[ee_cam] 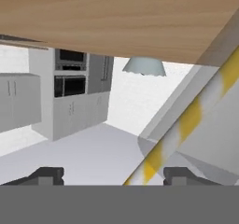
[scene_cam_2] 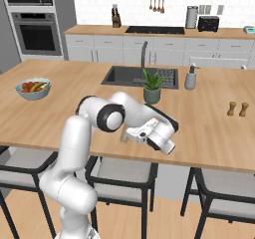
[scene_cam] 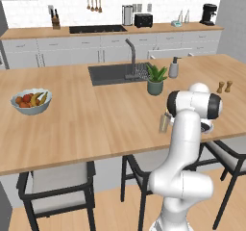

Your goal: Take a straw from the drawer in front and place it inside the glass cup on the dining counter.

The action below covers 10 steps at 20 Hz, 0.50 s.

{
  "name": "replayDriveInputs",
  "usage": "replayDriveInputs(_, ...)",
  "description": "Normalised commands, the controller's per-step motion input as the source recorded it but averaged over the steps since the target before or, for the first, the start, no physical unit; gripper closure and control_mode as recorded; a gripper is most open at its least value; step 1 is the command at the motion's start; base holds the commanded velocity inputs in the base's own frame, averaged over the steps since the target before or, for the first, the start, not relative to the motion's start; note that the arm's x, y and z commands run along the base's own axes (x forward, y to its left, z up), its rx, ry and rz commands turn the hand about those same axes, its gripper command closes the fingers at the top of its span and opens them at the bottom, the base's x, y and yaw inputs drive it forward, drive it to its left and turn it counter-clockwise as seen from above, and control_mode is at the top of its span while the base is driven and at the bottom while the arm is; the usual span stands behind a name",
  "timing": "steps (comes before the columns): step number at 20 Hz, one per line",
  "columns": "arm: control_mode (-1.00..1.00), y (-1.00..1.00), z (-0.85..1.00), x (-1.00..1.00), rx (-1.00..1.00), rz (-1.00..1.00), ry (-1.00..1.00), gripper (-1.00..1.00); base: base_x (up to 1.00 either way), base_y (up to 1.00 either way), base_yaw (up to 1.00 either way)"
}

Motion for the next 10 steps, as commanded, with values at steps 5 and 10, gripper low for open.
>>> replayDriveInputs(5, -1.0, 0.21, -0.32, 0.02, -0.02, 0.0, -0.13, -1.0, 0.0, 0.0, 0.0)
replayDriveInputs(10, -1.0, 0.32, -0.38, -0.32, -0.06, 0.0, -0.2, -1.0, 0.0, 0.0, 0.0)
